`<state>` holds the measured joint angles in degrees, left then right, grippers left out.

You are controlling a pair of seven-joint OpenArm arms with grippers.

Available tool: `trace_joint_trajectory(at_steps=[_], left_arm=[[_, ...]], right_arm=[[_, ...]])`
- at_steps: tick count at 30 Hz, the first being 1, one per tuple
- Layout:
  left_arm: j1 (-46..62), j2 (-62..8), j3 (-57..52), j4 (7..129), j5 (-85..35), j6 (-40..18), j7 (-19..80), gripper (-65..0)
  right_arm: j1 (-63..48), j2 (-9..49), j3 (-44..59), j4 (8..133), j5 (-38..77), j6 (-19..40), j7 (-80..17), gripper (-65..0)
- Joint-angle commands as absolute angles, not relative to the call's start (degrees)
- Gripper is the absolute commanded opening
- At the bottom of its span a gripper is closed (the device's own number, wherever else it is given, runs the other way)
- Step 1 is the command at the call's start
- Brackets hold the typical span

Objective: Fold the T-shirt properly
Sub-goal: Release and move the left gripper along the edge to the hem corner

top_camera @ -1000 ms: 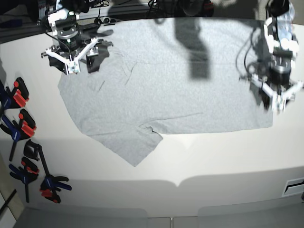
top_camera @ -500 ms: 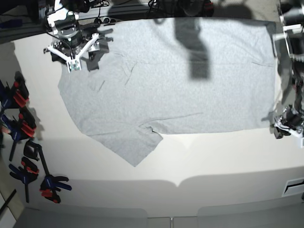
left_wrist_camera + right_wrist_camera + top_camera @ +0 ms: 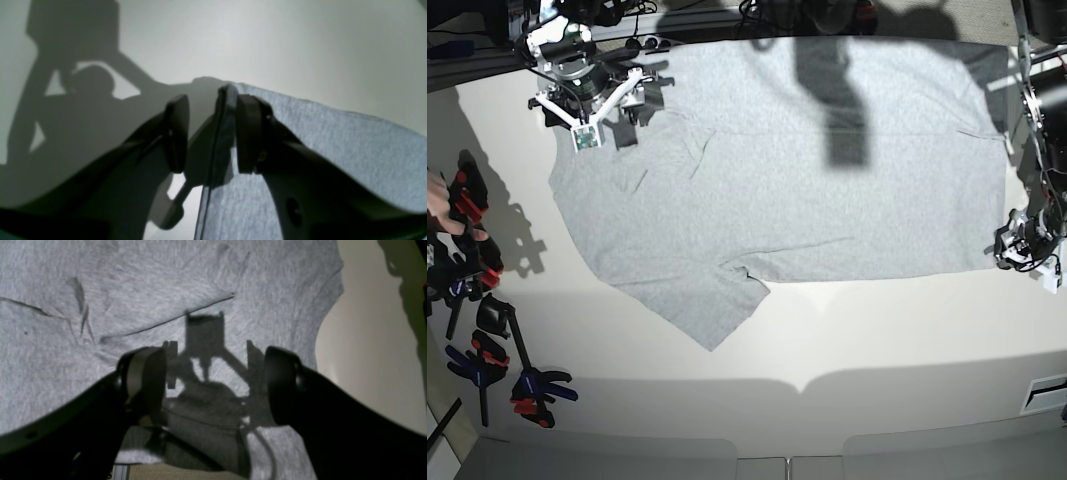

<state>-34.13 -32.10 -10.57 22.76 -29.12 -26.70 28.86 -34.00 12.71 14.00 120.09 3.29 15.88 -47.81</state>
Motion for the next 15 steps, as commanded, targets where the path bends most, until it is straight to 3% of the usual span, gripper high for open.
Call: trace_joint_trajectory(at_steps=[1, 8, 15], left_arm=[[-35.86, -33.21, -10.81, 23.64, -30.06, -27.46, 27.79, -43.2], [-34.54, -29.63, -10.81, 23.59, -29.91, -30.24, 31.90, -43.2], [-29.54, -28.34, -10.83, 23.62, -28.51, -30.04, 27.57, -43.3]], right_arm=[[-33.98, 13.17, 14.24, 121.27, 3.62, 15.94, -46.72, -22.0], [-33.93, 13.15, 14.24, 121.27, 3.62, 15.94, -46.13, -22.0], [-33.95, 13.17, 14.24, 121.27, 3.44, 15.92, -46.35, -22.0]])
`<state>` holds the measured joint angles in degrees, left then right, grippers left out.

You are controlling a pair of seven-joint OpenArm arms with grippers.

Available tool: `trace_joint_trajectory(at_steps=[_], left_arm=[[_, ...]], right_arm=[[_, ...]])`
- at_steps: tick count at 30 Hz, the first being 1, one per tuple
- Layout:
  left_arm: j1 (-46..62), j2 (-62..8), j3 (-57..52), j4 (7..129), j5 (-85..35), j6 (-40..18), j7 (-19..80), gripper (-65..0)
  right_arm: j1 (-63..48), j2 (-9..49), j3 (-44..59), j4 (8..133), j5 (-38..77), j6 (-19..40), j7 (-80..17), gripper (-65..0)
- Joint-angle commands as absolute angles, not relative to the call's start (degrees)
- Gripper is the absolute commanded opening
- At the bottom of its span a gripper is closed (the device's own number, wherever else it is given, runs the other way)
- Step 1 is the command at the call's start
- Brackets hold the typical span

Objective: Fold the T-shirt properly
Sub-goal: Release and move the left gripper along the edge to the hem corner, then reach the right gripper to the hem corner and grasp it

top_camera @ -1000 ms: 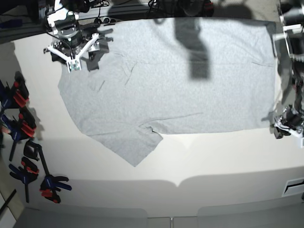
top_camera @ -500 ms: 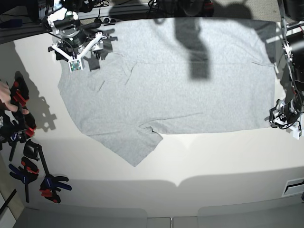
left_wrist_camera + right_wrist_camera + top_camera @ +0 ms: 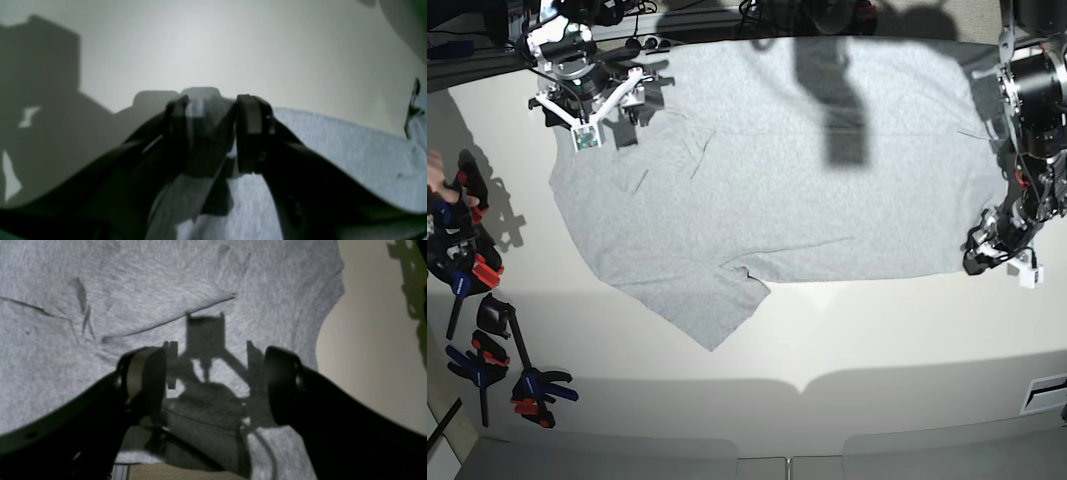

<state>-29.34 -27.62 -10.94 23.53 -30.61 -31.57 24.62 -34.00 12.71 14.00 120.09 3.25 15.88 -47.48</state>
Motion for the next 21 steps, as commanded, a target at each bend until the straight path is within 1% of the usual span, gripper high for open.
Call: trace_joint_trajectory(at_steps=[1, 4, 5, 6, 8, 9, 13, 15, 17, 19, 21], left_arm=[[-29.36, -28.58, -10.83, 23.62, -28.51, -30.02, 27.68, -43.3], [-29.45, -29.45, -10.83, 23.62, -28.53, -30.02, 27.77, -43.6], [-29.56, -29.80, -10.83, 23.62, -28.53, -30.04, 27.75, -45.6], [-29.58, -30.13, -10.83, 23.62, -28.56, -30.04, 27.44, -50.0], [-29.56, -30.70, -10.83, 23.64, -28.56, -30.02, 26.33, -63.5], [-29.56, -30.81, -10.83, 23.66, -28.56, -30.04, 25.71, -65.0], [-29.54, -30.61, -10.83, 23.64, -29.98, -30.02, 25.39, -65.0], [-29.58, -30.35, -10.83, 23.66, -31.20, -30.04, 25.41, -65.0], [-29.58, -30.02, -10.83, 23.66, -31.55, -30.02, 25.43, -65.0], [-29.54, -29.85, -10.83, 23.66, -31.53, -30.04, 25.69, -65.0], [-29.54, -29.89, -10.83, 23.64, -31.53, -30.04, 26.26, -65.0]], right_arm=[[-33.95, 13.17, 14.24, 121.27, 3.44, 15.94, -46.33, -22.0], [-33.45, 13.15, 14.24, 121.30, 3.44, 15.97, -46.17, -22.0], [-33.23, 13.17, 14.24, 121.27, 3.46, 15.97, -46.17, -22.0], [-32.82, 13.17, 14.24, 121.30, 3.46, 15.94, -46.15, -22.0], [-31.53, 13.17, 14.24, 121.27, 3.46, 15.94, -46.06, -22.0], [-30.57, 13.17, 14.24, 121.27, 3.46, 15.94, -45.60, -22.0], [-24.16, 13.15, 13.50, 121.14, 3.51, 15.92, -37.93, -22.0], [-18.68, 13.15, 11.77, 120.70, 3.66, 15.84, -37.98, -22.0], [-12.51, 13.17, 9.74, 118.89, 3.64, 15.86, -39.97, -22.0], [-6.09, 13.15, 7.75, 115.11, 3.62, 15.86, -41.50, -22.0], [0.45, 13.10, 5.80, 108.99, 3.73, 15.84, -41.06, -22.1]])
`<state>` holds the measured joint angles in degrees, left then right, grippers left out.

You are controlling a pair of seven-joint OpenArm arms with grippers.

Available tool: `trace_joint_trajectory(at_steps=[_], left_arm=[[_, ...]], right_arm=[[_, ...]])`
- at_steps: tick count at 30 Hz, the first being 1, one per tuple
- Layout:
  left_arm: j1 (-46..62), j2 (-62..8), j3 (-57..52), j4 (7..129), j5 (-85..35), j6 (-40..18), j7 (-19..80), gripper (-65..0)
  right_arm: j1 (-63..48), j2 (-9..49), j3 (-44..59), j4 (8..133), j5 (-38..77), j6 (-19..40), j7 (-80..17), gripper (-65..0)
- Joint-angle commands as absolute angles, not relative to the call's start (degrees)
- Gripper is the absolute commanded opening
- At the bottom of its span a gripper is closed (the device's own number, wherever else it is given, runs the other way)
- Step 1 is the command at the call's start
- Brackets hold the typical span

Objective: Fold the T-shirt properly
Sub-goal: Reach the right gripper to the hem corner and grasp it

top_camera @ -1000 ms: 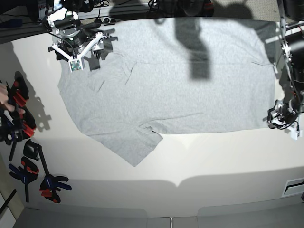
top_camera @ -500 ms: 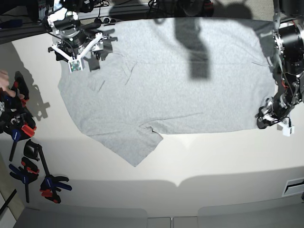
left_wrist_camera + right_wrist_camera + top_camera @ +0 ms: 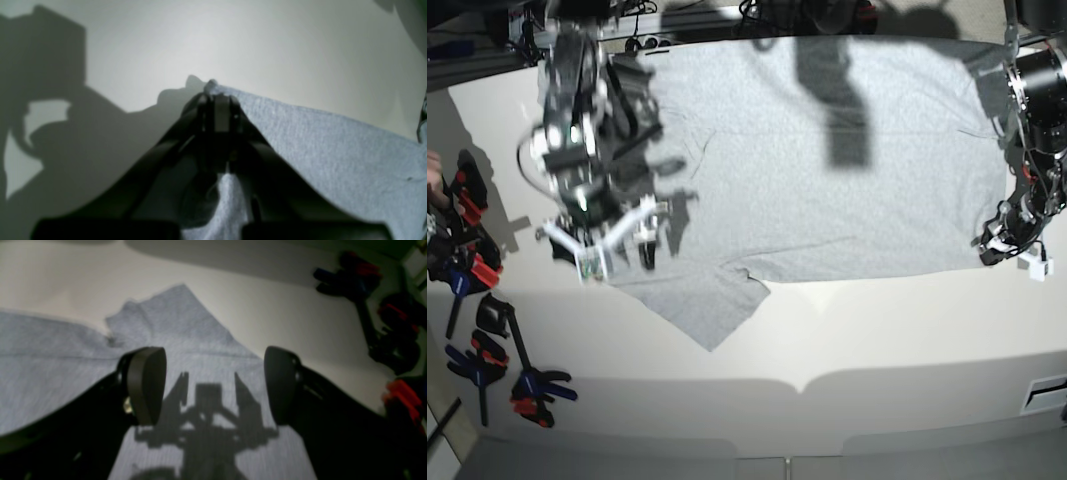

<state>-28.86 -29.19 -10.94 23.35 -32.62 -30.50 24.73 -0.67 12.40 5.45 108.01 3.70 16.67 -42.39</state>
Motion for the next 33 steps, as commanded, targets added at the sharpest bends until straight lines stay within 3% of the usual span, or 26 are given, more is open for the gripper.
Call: trace_joint_trajectory(at_steps=[1, 6, 11, 17, 33], left_arm=[[-29.54, -29.95, -10.83, 23.66, -31.55, -30.04, 26.50, -65.0], [-29.56, -30.17, -10.83, 23.66, -31.55, -30.04, 26.46, -65.0], [-29.56, -30.22, -10.83, 23.66, -31.55, -30.04, 26.50, -65.0], [-29.56, -30.20, -10.83, 23.66, -31.55, -30.04, 26.48, -65.0], [-29.56, -30.22, -10.83, 23.66, -31.57, -30.04, 26.48, -65.0]], right_arm=[[4.10, 12.80, 4.82, 105.06, 3.95, 15.75, -40.93, -22.1], [24.45, 9.13, 1.28, 78.48, 3.88, 16.36, -41.52, -22.1], [44.16, 7.20, 0.78, 45.43, -3.20, 19.44, -39.48, -22.1], [58.22, 7.60, 0.78, 13.93, -8.93, 19.42, -31.57, -22.1], [50.11, 7.60, 0.78, 10.50, -10.72, 17.80, -24.03, -23.3]])
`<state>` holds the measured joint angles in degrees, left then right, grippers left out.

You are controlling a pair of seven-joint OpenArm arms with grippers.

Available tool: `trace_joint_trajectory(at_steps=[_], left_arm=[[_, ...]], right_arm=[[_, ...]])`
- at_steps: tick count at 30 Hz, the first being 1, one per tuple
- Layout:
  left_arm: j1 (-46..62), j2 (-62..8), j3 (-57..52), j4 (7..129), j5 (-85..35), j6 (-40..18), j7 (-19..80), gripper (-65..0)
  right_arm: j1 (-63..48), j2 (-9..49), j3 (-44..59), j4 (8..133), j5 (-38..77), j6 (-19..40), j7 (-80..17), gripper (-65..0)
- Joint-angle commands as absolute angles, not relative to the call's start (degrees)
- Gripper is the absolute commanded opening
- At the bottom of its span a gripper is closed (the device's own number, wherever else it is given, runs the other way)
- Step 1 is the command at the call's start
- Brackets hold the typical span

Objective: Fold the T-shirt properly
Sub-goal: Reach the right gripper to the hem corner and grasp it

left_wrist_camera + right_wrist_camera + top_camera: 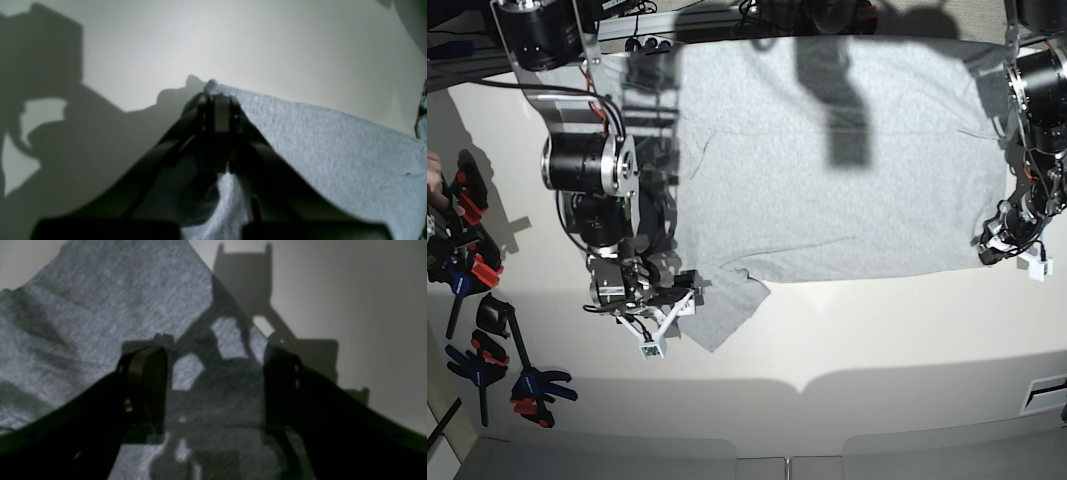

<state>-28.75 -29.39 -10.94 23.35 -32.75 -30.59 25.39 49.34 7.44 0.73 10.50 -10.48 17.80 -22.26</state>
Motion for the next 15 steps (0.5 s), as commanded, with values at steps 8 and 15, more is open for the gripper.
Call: trace_joint_trajectory(at_steps=[8, 15], left_arm=[[-29.71, -30.55, -10.83, 23.68, -31.57, -30.06, 25.17, -65.0], [-29.74, -30.50, -10.83, 24.32, -31.55, -30.06, 23.20, -65.0]], right_arm=[[50.35, 7.57, 0.78, 14.02, -10.72, 18.06, -24.77, -63.6], [50.35, 7.29, 0.78, 18.63, -10.72, 18.04, -24.80, -65.0]])
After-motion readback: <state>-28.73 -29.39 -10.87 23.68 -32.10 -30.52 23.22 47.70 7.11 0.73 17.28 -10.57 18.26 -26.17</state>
